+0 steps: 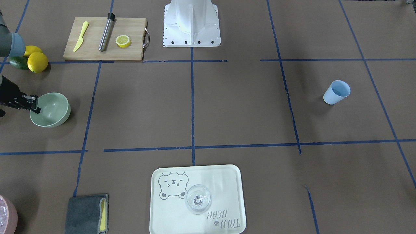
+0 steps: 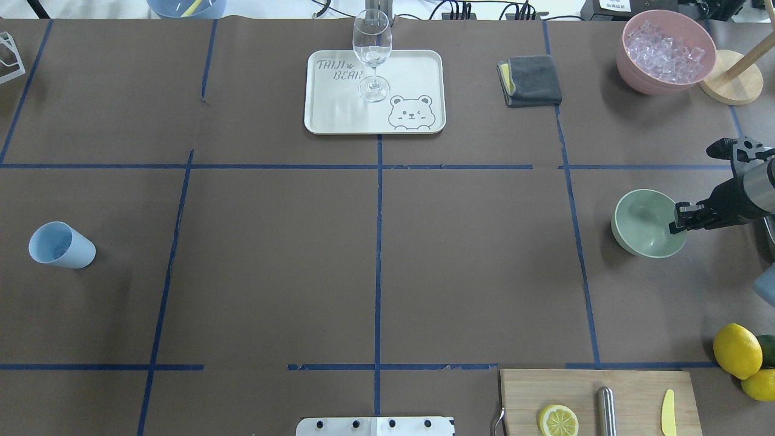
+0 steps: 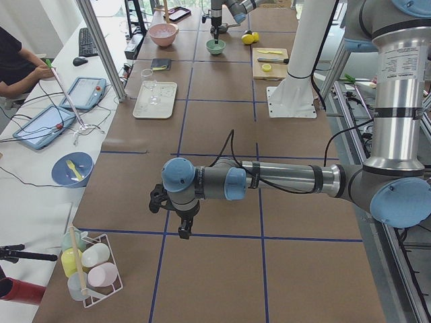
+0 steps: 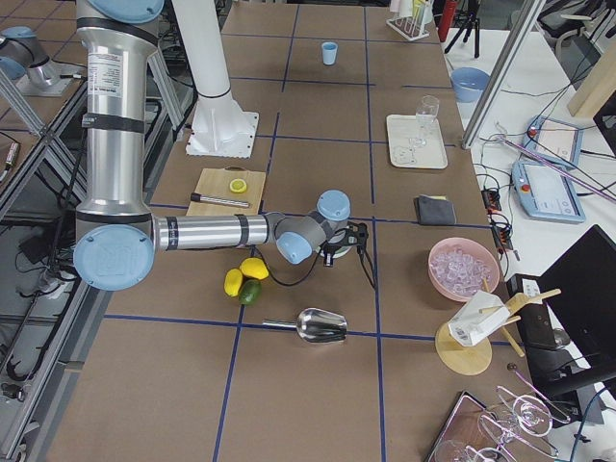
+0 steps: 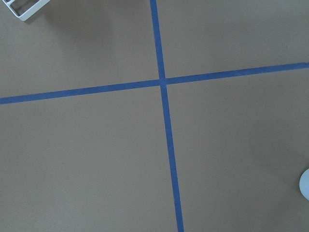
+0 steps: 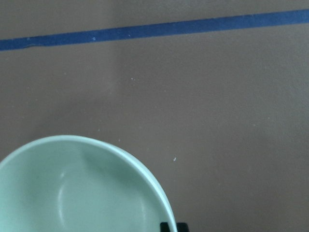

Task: Pour ice into bowl

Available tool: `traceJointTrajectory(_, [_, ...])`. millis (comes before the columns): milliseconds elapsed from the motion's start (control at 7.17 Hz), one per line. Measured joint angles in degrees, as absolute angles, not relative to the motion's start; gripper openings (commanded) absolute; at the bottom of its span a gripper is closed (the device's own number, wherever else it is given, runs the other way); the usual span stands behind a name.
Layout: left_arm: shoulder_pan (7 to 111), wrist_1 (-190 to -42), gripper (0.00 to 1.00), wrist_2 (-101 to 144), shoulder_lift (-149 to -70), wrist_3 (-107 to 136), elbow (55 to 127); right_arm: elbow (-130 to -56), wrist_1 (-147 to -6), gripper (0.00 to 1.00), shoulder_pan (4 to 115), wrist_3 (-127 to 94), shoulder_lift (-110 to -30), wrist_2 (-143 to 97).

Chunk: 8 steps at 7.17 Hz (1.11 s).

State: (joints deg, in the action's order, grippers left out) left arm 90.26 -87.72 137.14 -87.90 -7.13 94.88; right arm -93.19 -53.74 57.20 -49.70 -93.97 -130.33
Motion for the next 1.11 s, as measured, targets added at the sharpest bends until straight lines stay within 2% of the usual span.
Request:
traceJointTrajectory(557, [90.2,-87.7,1.00,137.2,-88.0,-7.1,95.4,-103.4,-54.4,0.00,53.6,-55.1,-91.1,-130.3])
traceJointTrajectory(836, [90.2,-87.7,1.00,137.2,-88.0,-7.0,96.1,-104.8,-54.9,0.00,46.3,-67.6,-83.9,-126.7])
traceJointTrajectory(1115, [90.2,-87.8,1.00,137.2,-88.1,-7.1,96.8,-104.8,-62.4,0.00,39.6,-74.3,-74.1,-123.1])
